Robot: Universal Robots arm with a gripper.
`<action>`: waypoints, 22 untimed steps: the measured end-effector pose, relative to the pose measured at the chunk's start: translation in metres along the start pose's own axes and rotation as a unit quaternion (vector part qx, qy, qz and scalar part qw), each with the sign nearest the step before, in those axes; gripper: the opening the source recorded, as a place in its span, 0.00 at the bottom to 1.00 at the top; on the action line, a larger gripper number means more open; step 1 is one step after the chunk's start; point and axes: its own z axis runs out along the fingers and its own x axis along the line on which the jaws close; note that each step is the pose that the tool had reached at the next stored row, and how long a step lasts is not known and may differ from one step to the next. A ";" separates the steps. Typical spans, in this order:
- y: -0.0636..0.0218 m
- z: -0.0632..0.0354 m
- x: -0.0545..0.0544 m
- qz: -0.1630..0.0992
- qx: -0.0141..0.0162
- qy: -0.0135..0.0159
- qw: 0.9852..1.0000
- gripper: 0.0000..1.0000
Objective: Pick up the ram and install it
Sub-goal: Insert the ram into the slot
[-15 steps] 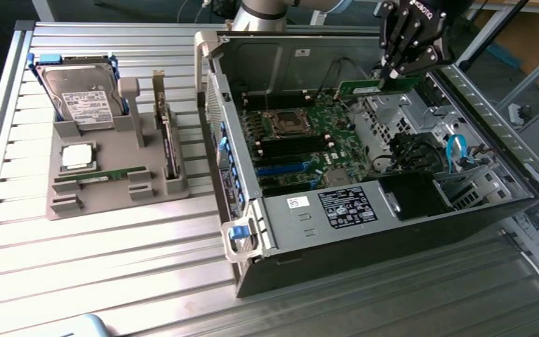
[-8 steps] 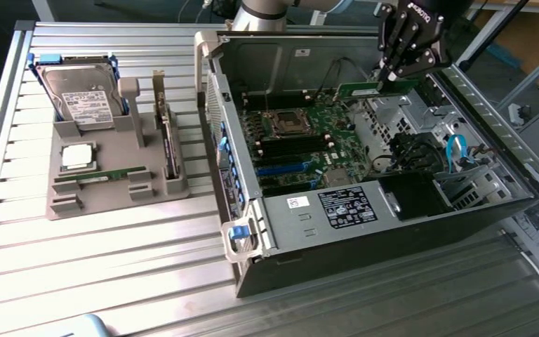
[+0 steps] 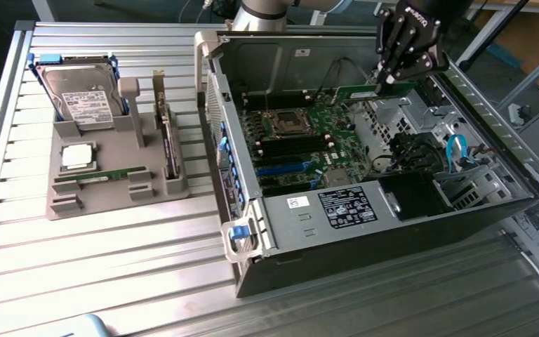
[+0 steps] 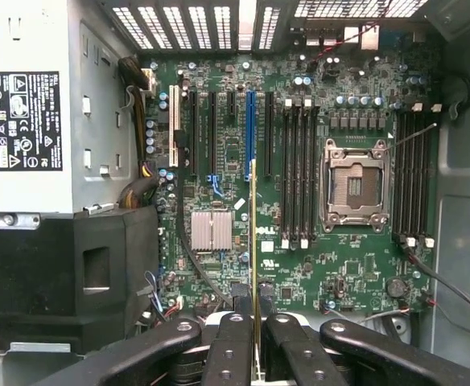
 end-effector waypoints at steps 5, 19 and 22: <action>0.0000 0.0021 0.000 0.000 0.000 0.000 1.000 0.13; 0.0001 0.0089 0.000 0.000 0.000 0.000 1.000 0.13; 0.0001 0.0105 0.000 0.000 0.000 0.000 1.000 0.13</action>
